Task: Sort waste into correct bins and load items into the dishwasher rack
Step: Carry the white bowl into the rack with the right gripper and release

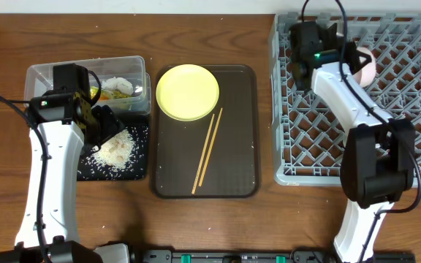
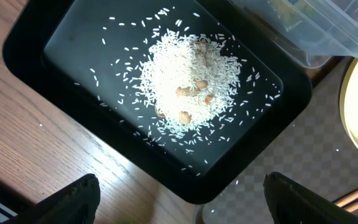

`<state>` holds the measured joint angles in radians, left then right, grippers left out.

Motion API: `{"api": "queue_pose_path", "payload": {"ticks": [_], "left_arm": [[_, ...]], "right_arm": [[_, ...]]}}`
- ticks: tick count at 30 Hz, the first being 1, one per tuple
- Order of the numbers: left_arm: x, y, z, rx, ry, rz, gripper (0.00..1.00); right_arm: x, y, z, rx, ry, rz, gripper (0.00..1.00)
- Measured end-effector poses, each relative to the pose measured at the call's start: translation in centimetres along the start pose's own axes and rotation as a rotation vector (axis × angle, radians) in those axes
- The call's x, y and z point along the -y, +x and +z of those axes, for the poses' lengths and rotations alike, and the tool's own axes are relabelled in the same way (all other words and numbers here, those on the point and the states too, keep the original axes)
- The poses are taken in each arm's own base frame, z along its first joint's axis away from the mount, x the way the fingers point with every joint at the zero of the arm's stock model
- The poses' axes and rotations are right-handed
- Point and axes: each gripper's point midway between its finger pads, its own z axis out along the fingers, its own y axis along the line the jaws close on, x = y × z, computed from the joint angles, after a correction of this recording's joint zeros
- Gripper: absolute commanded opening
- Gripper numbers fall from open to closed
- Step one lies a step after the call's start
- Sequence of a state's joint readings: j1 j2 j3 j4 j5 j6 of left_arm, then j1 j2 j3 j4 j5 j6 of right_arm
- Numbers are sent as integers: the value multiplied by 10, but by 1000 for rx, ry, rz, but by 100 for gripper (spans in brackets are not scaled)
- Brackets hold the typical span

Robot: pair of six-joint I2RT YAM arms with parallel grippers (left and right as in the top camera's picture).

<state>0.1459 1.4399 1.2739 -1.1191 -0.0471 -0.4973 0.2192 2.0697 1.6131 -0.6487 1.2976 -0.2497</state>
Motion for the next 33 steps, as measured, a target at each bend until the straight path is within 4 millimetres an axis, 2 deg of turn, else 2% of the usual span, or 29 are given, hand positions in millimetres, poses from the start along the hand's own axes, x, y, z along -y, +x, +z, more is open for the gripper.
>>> {"api": "queue_pose_path", "payload": {"ticks": [5, 8, 9, 12, 15, 22, 28, 30, 33], "left_arm": [[1, 0, 0, -2, 4, 0, 87], [1, 1, 0, -4, 6, 0, 87], [1, 1, 0, -5, 7, 0, 87], [2, 1, 0, -6, 9, 0, 87], [2, 1, 0, -6, 10, 0, 87], [2, 1, 0, -6, 9, 0, 87], [2, 1, 0, -6, 9, 0, 87], [2, 1, 0, -6, 10, 0, 87], [2, 1, 0, -6, 10, 0, 87]], "right_arm": [[0, 8, -3, -16, 12, -5, 1], [-1, 16, -4, -33, 8, -9, 17], [-4, 19, -6, -36, -7, -14, 19], [-19, 24, -16, -36, -80, -18, 20], [-42, 27, -27, -38, -209, 25, 23], [-77, 40, -40, -97, -429, 50, 48], [-77, 37, -56, -100, -569, 149, 69], [-70, 31, -64, -82, -620, 198, 73], [-49, 22, -80, -32, -698, 285, 76]]}}
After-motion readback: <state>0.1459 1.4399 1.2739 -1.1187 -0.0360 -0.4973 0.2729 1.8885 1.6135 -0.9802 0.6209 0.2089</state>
